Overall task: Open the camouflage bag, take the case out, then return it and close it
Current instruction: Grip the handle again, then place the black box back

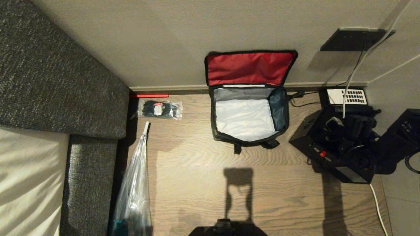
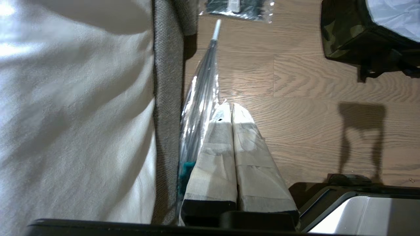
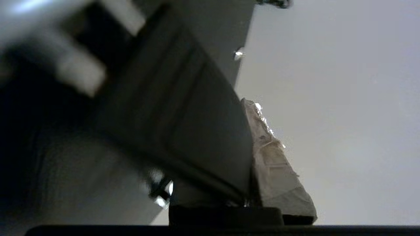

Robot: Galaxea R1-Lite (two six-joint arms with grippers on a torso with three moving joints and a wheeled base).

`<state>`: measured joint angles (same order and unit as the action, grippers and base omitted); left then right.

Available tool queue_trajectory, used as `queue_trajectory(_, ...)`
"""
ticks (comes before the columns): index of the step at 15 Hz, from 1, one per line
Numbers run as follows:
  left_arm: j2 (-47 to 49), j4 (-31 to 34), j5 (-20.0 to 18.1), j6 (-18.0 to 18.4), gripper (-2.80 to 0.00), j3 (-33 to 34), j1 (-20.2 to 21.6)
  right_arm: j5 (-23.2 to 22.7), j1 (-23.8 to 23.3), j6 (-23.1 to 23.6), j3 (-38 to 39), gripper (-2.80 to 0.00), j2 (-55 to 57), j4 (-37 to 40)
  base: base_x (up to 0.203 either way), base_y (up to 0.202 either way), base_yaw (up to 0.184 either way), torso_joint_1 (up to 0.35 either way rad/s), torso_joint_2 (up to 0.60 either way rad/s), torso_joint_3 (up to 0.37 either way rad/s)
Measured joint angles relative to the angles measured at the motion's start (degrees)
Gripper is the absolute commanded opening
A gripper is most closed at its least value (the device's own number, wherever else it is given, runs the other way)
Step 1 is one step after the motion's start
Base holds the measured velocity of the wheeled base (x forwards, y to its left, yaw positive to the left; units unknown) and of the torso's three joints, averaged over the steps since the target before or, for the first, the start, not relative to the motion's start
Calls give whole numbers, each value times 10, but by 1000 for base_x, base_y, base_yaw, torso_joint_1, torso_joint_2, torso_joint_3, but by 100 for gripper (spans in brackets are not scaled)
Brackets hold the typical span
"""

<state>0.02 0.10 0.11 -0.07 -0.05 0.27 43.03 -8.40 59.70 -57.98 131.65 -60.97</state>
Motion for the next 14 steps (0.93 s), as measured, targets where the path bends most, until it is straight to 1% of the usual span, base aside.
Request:
queue_trajectory(2,0,0,0,0,-280,0,0,-1,13,-20,27,-280,-19,12,0,0,0,0,0,0)
queue_trajectory(6,0,0,1,0,-280,0,0,-2,46,-86,86,-280,-88,64,0,0,0,0,0,0)
queue_trajectory(8,0,0,0,0,-280,0,0,-1,57,-97,112,-280,-145,86,0,0,0,0,0,0)
queue_trajectory(11,0,0,0,0,-280,0,0,-4,79,-90,138,-280,-268,151,0,0,0,0,0,0)
queue_trajectory(12,0,0,0,0,-280,0,0,-12,84,-78,144,-280,-314,178,0,0,0,0,0,0)
queue_trajectory(14,0,0,0,0,-280,0,0,-29,94,-38,150,-280,-403,230,0,0,0,0,0,0)
